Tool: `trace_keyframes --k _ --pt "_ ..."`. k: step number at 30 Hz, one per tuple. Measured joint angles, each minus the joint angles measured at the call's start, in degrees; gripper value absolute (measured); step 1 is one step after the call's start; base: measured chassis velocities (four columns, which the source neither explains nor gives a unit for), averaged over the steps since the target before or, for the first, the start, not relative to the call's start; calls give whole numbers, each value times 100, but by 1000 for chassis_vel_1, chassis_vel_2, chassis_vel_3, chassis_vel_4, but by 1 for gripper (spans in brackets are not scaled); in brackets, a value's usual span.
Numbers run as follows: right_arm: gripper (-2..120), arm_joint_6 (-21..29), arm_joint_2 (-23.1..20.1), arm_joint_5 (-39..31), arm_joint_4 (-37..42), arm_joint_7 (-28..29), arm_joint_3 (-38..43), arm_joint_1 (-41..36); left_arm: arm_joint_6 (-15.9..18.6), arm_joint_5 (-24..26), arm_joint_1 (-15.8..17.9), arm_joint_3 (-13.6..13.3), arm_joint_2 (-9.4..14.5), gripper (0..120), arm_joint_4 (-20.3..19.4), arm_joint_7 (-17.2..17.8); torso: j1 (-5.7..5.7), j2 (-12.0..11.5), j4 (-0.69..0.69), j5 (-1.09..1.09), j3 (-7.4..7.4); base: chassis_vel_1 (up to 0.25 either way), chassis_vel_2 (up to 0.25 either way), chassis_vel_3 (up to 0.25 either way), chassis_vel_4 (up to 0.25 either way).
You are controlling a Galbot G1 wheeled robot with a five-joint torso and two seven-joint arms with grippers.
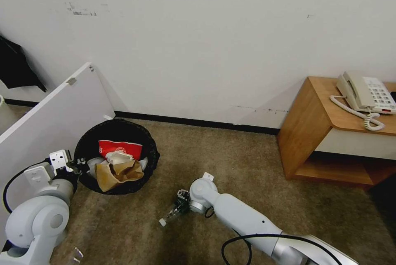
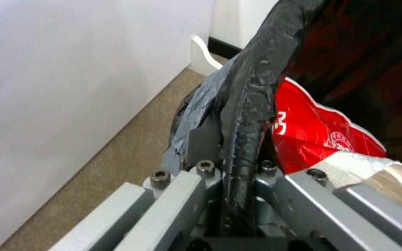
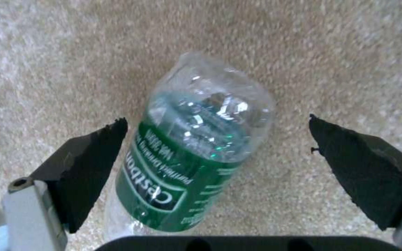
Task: Pick up the trash bin and place the garbage on the floor into it.
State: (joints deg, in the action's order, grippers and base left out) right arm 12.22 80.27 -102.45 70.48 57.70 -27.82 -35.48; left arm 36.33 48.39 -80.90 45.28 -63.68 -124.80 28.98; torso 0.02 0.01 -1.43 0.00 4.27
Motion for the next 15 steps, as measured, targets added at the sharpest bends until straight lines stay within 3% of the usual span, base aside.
trace_keyframes --k 15 --pt "100 -113 191 87 -11 72 -74 -47 0 2 -76 87 36 1 -64 -19 0 0 0 0 0 0 0 0 0"
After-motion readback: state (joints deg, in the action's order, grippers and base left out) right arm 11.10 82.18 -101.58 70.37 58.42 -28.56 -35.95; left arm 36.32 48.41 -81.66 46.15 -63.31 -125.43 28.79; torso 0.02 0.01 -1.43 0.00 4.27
